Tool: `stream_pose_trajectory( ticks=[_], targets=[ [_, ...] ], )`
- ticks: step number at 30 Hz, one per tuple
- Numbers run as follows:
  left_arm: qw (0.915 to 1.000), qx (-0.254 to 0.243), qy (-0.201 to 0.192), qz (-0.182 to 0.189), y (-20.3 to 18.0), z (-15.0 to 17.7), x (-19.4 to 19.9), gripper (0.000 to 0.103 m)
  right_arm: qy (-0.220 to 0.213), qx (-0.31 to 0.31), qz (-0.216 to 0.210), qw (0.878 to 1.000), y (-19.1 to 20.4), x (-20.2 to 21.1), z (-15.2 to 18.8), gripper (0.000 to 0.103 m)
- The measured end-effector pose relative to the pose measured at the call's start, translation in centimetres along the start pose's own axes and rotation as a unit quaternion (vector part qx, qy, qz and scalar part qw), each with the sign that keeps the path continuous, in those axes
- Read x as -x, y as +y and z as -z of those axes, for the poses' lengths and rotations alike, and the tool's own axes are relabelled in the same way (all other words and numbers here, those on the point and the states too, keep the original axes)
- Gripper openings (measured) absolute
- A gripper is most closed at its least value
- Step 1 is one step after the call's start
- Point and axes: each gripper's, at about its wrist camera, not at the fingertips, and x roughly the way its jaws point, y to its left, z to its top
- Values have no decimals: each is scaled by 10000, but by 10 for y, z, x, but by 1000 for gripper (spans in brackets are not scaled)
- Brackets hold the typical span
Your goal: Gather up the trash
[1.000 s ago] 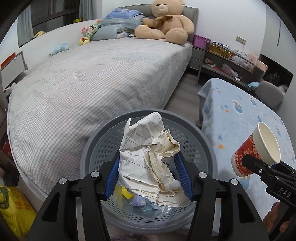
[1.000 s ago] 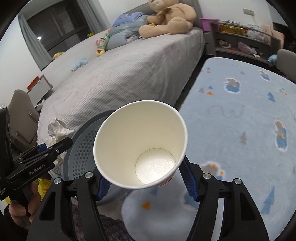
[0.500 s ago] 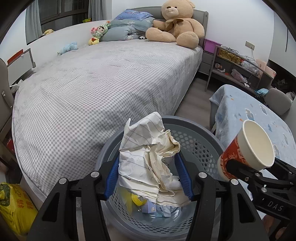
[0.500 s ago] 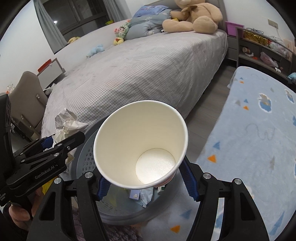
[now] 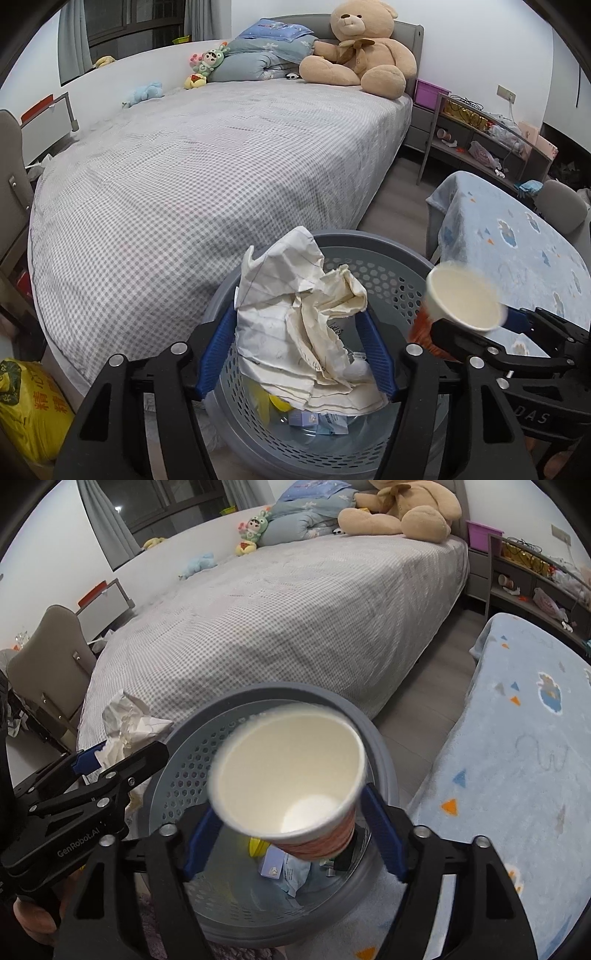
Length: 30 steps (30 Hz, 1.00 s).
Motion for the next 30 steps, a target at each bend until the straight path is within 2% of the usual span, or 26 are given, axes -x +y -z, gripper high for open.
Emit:
stream_pose_trajectory(
  ticks=[8, 30],
  targets=[
    [9999, 47, -19, -108, 4, 0, 1, 75, -12, -72, 28, 10000, -3, 1, 1, 82],
    [9998, 62, 28, -177, 4, -2, -3, 76, 39, -151, 71, 9999, -6, 3, 6, 82]
  ],
)
